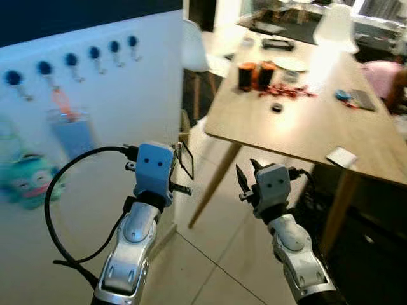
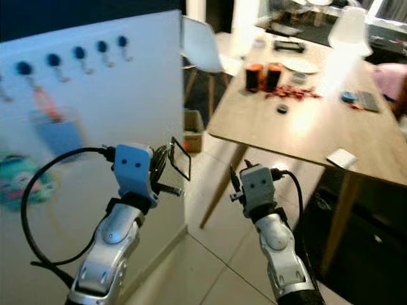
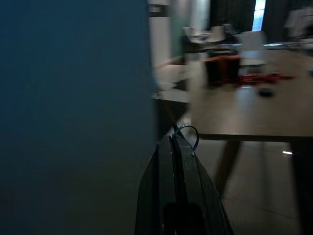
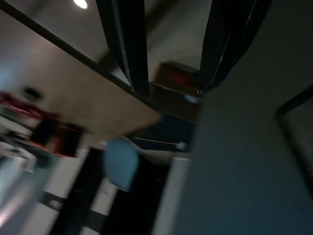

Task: Hang keys on a hook

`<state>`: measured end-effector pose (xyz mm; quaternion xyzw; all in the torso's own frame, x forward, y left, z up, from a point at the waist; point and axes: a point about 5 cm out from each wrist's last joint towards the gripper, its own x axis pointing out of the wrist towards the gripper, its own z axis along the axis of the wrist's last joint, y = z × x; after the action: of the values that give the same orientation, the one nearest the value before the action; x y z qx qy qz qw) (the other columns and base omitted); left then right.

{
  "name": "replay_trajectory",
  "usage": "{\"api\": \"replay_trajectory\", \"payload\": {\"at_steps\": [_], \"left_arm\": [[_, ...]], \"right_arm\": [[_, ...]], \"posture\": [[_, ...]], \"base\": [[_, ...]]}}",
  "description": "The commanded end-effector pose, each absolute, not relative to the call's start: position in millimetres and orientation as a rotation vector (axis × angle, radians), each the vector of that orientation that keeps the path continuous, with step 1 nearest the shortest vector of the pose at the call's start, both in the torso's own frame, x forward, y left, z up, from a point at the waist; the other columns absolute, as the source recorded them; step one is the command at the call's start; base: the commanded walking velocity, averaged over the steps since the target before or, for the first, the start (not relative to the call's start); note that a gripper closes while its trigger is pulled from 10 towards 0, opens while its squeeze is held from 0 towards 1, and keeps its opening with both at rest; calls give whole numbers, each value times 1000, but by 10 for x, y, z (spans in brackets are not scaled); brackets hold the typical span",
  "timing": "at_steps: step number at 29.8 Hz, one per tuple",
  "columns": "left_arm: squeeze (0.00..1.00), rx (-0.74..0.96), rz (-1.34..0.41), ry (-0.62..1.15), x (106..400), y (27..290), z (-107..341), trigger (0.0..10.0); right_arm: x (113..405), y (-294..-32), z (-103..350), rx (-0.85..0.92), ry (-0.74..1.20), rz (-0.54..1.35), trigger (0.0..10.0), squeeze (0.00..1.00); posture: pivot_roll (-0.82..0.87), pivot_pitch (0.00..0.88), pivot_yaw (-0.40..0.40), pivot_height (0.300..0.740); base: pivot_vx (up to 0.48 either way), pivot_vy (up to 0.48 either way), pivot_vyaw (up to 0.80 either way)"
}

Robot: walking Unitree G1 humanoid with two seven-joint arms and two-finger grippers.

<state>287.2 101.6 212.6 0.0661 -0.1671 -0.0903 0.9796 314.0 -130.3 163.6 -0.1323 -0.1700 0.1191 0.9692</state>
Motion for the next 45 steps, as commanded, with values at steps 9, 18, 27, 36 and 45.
{"api": "replay_trajectory", "payload": {"at_steps": [9,18,27,36,45], "left_arm": [[0,153,-201,-332,2875,994,2091,10000],[0,157,-204,-334,2878,999,2094,10000],[0,161,-212,-339,2885,993,2103,10000],[0,200,-236,-338,2870,966,2082,10000],[0,235,-244,-333,2872,964,2060,10000]], "right_arm": [[3139,-1314,1618,-273,-341,247,10000,0],[3135,-1303,1610,-269,-340,245,10000,0],[3141,-1305,1606,-250,-338,232,10000,0],[3135,-1307,1586,-235,-332,223,10000,0],[3142,-1289,1580,-235,-329,223,10000,0]], "posture": [[36,119,-51,740],[39,122,-45,740],[42,123,-39,740],[45,126,-33,740],[49,127,-33,740]], "base": [[0,0,800],[0,0,800],[0,0,698],[0,0,0],[0,-31,0]]}}
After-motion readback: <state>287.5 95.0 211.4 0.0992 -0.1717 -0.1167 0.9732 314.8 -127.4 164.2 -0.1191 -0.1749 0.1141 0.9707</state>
